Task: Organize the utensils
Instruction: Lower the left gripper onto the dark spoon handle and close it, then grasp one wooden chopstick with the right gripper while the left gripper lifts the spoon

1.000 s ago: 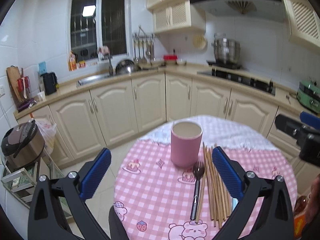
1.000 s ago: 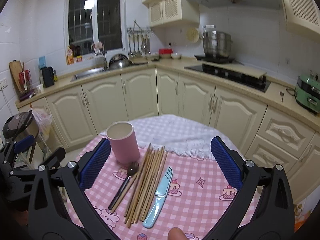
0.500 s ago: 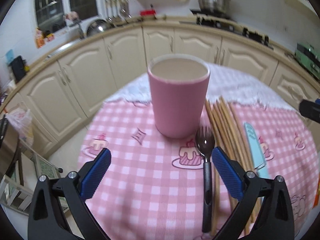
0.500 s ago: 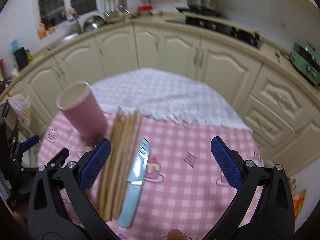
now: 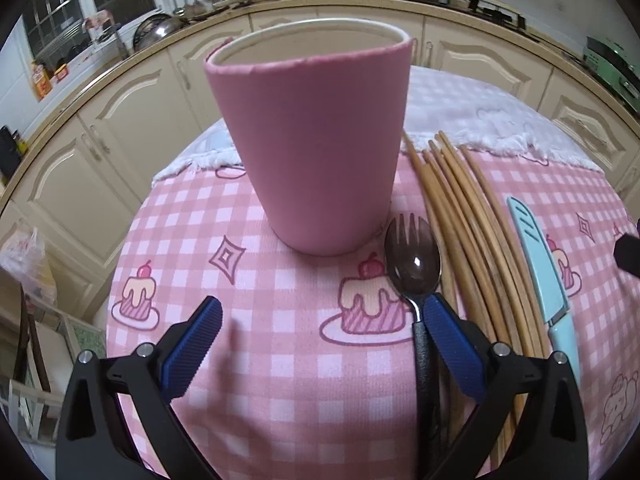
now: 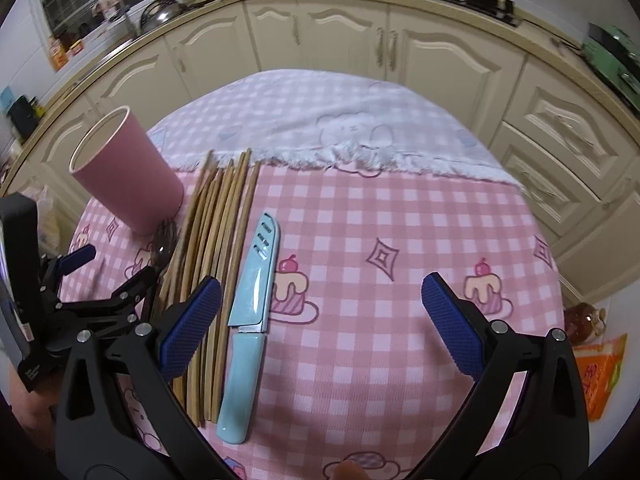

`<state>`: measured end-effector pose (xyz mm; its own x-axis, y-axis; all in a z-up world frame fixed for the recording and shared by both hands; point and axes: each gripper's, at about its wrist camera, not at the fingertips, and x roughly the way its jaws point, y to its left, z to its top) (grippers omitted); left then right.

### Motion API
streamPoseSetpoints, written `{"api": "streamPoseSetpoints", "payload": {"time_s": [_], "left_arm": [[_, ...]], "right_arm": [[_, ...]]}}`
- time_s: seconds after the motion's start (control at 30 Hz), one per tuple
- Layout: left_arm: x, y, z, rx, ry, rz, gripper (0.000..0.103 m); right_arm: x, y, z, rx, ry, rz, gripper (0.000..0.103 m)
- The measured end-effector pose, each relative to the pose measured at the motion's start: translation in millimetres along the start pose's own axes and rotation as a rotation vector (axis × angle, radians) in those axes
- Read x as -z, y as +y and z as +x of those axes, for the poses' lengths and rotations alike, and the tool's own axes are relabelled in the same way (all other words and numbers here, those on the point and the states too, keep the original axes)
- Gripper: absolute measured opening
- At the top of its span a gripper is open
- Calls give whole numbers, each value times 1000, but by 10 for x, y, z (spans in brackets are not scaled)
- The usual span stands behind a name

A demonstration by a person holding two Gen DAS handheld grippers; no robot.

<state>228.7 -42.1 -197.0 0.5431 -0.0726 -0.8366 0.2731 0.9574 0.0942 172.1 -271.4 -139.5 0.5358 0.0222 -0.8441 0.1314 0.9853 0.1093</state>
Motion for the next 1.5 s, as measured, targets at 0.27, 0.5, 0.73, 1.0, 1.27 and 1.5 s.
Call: {"api": "streamPoseSetpoints", "payload": {"time_s": [0.27,0.5,0.73,1.0,1.27,1.5], "left_arm": [[85,-283,-14,-29,55,-64,84],[-4,-347,-55,64,69,-39,30],[-59,-246,-93,173,62,25,13],[-29,-16,-68,229,37,34,26],[-84,-21,-13,255,16,15,26],[-95,-59,12,247,16,19,26]], "right_arm": [[-160,65,249,-142,71,-161,98],[-221,169,297,-194,91,-201,93],[-196,362,395,-212,111,-134,62],[-275,491,529,-172,161,-141,35],[-390,457,660,-172,169,-148,24],[-473,493,768,-144,175,-167,9]]}}
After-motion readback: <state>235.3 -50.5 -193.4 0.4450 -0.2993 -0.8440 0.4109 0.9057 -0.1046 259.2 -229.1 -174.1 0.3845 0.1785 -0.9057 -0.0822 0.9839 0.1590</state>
